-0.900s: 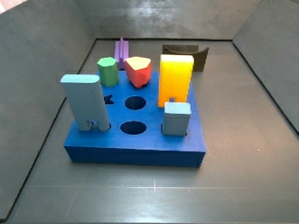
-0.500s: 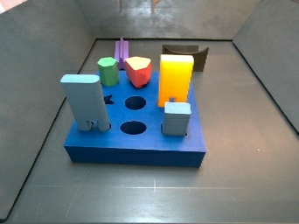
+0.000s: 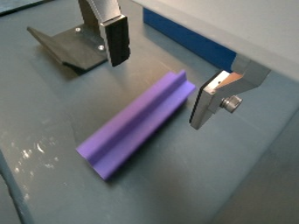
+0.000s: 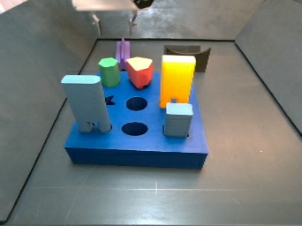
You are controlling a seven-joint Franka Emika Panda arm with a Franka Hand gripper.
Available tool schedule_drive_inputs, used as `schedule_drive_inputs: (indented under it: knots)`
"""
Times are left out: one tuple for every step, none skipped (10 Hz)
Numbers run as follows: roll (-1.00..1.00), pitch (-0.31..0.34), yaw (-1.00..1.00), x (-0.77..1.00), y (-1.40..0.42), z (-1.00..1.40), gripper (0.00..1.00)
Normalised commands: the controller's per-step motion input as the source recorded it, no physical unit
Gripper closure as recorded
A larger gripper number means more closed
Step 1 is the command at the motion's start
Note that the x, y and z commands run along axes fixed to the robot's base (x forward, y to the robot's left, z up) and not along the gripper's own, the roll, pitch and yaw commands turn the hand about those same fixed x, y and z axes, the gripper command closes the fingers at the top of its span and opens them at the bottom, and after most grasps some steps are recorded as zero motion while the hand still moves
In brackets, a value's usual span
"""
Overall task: Pick up the star object. Move up. Place the star object on the fixture. Regrasp the star object. Move to above the board. Insert the star object.
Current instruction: Pick up the star object.
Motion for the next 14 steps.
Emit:
schedule_drive_inputs:
  knots:
    - [-0.13,-0.083,0.00,0.21,-0.06,-0.89,0.00]
    - [-0.22,-0.116,-0.02,0.57,-0.04,-0.67,0.00]
    - [-0.22,-0.091,-0.09,0.60,0.00,-0.65,0.00]
    - [-0.16,-0.017,-0.14,0.44,0.00,-0.79,0.00]
    - [-0.14,0.000,-0.16,0.37,0.00,-0.85,0.00]
    - [-0.11,0.000,-0.19,0.37,0.02,-0.90,0.00]
    - [-0.08,-0.033,-0.22,0.37,0.03,-0.94,0.00]
    - [-0.06,-0.030,-0.24,0.29,0.04,-0.99,0.00]
    - [-0.10,0.000,-0.35,0.06,0.03,-0.95,0.00]
    - [-0.20,0.000,-0.34,0.00,0.00,-0.76,0.00]
    - [-0.22,0.014,-0.19,-0.27,-0.01,-0.73,0.00]
    - [-0.22,0.043,0.00,-0.41,-0.12,-0.71,0.00]
    - [-0.13,0.013,0.06,-0.34,-0.11,-0.87,0.00]
    - [-0.02,0.000,0.22,-0.15,-0.01,-1.00,0.00]
